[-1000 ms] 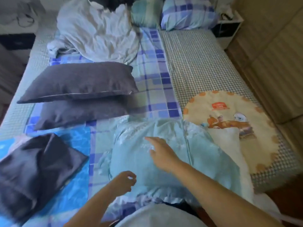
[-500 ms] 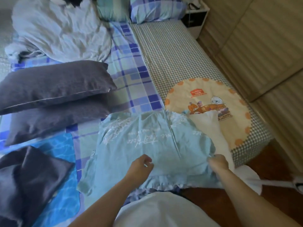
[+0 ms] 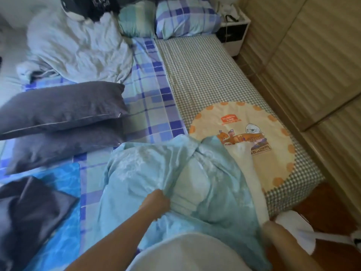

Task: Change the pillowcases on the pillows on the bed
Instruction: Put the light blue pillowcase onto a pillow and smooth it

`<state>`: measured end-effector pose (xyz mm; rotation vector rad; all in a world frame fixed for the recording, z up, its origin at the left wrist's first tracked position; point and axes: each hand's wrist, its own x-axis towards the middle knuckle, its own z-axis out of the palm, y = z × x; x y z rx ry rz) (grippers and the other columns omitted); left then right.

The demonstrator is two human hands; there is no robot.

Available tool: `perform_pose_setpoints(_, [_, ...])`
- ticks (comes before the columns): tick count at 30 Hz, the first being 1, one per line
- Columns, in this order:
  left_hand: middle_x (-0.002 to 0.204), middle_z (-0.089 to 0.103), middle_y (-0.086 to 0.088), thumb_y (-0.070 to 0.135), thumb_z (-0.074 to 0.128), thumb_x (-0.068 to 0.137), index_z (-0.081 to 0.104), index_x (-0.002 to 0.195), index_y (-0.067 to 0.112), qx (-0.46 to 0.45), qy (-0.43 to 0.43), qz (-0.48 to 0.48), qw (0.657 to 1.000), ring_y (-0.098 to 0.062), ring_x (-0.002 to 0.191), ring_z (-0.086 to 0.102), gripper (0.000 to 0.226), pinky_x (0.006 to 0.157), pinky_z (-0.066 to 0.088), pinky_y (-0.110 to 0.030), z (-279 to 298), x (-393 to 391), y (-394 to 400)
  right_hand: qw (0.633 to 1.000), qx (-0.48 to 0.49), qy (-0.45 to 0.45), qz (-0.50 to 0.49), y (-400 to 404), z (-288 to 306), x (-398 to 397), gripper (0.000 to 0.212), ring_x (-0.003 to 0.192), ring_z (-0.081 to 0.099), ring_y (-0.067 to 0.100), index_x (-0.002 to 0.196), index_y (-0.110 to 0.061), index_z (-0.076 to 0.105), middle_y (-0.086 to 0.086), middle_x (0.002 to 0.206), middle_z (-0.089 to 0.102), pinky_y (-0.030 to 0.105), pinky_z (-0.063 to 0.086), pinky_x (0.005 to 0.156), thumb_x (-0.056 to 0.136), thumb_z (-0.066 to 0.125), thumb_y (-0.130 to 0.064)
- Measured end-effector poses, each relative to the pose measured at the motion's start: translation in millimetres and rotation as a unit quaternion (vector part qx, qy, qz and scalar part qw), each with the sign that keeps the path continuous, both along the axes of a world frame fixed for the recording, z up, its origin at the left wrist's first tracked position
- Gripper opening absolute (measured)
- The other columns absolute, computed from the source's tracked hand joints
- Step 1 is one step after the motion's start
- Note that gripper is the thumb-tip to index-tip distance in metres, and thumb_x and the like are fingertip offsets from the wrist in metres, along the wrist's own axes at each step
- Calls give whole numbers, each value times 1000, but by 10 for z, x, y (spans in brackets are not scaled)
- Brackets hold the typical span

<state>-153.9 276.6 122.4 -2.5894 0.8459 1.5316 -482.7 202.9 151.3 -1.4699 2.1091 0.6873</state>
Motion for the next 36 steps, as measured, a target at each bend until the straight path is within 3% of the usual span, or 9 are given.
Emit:
perform_pose_setpoints(4, [97, 65, -14, 19, 56, 85, 48, 92, 14, -91, -73, 84, 990, -35, 91, 63, 12, 70, 47, -35, -93, -111, 512, 969, -89, -81, 217, -146, -202, 583, 49, 131, 41, 31, 143, -16, 38, 12, 144, 38, 39, 42, 106, 95, 46, -20])
perform_pose_setpoints(9, [63, 58, 7, 8, 55, 80, 49, 68, 15, -269, -93, 204, 937, -20, 67, 55, 16, 60, 37, -33, 580, -142, 462, 822, -90, -285, 486, -435, -19, 2088, 88, 151, -3, 32, 160, -29, 0, 8, 164, -10, 44, 12, 122, 94, 56, -10])
perform_pose_setpoints(12, [58, 47, 5, 7, 46, 63, 49, 65, 5, -376, 42, 266, 887, -11, 58, 42, 4, 56, 33, -29, 1153, -222, 420, 772, -117, -345, 522, -631, 136, 2526, 64, 143, 29, 41, 155, -20, 34, 17, 159, 29, 46, 23, 116, 91, 41, -21])
perform_pose_setpoints(15, [79, 64, -14, 1, 47, 63, 68, 84, 0, -372, 236, 331, 835, -21, 75, 58, 31, 72, 45, -35, 1537, -64, 591, 768, -189, -418, 446, -1013, 469, 2768, 45, 111, 61, 41, 122, -17, 71, 16, 119, 70, 46, 47, 98, 80, 56, -16])
perform_pose_setpoints(21, [113, 73, -8, 29, 64, 83, 68, 118, 32, -338, 165, 103, 921, -18, 100, 67, 36, 94, 50, -38, 2364, 1057, 881, 780, -92, -519, 338, -1487, 1991, 2977, 31, 96, 65, 15, 113, -15, 75, 2, 116, 70, 15, 53, 75, 94, 57, 2])
perform_pose_setpoints(25, [139, 56, 21, 78, 75, 64, 45, 141, 48, -297, -76, -37, 951, -3, 123, 56, 88, 109, 43, -32, 2878, 1593, 564, 732, 82, -601, 311, -1334, 2702, 3010, 18, 109, 66, 39, 111, -8, 72, 21, 112, 71, 50, 53, 97, 97, 61, -12])
perform_pose_setpoints(28, [140, 57, 22, 35, 77, 87, 46, 143, 38, -408, 79, -75, 907, -1, 123, 58, 65, 105, 48, -28, 2903, 1354, 60, 717, 141, -619, 289, -1104, 2830, 3176, 21, 105, 70, 32, 113, -5, 71, 17, 111, 73, 44, 56, 95, 99, 58, -13])
perform_pose_setpoints(32, [114, 70, 1, 30, 63, 97, 63, 123, 31, -475, 1, -101, 874, -15, 104, 66, 26, 102, 50, -47, 2808, 1388, -212, 750, 38, -544, 375, -1172, 2819, 3187, 21, 95, 71, 27, 106, -23, 67, 8, 103, 73, 43, 56, 83, 87, 74, -29])
perform_pose_setpoints(36, [125, 66, 22, 11, 46, 107, 64, 123, 41, -499, 45, -158, 851, 4, 117, 60, 38, 95, 47, -14, 3176, 1514, -226, 750, -35, -354, 558, -1302, 2786, 3033, 19, 82, 64, 12, 93, -27, 64, -5, 90, 68, 32, 52, 73, 80, 79, -24])
